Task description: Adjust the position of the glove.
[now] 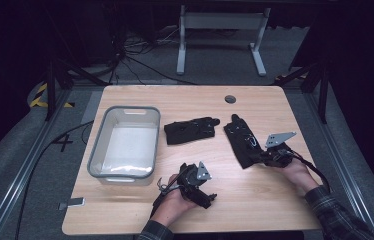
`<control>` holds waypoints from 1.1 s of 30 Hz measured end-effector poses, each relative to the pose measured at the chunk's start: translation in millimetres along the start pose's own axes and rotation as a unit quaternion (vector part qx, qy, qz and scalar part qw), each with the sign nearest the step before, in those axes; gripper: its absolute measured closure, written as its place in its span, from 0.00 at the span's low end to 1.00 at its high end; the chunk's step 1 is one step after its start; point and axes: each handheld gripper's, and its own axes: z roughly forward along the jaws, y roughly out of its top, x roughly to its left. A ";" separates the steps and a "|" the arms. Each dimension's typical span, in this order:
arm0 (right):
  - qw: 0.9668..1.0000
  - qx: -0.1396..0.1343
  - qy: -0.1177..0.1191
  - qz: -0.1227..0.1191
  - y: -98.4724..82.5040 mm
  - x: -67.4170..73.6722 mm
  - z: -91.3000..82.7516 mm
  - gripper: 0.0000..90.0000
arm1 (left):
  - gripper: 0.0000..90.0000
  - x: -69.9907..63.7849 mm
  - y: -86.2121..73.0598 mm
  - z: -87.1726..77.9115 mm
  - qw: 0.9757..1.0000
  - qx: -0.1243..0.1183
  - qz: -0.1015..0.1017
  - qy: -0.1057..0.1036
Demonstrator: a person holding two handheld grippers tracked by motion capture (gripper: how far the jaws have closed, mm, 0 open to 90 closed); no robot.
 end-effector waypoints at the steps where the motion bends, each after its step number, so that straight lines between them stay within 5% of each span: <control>1: 1.000 0.001 -0.001 -0.001 -0.1 0.7 -0.1 1.00 | 0.00 0.0 0.0 0.0 1.000 0.000 0.000 0.000; 15: 1.000 0.005 0.020 -0.005 -7.6 8.4 -7.4 1.00 | 0.00 -0.1 0.0 0.0 1.000 0.000 0.000 0.000; 33: 0.999 0.019 0.045 -0.019 -32.8 50.2 -33.6 1.00 | 0.00 -0.9 -0.1 0.0 1.000 -0.001 -0.003 0.001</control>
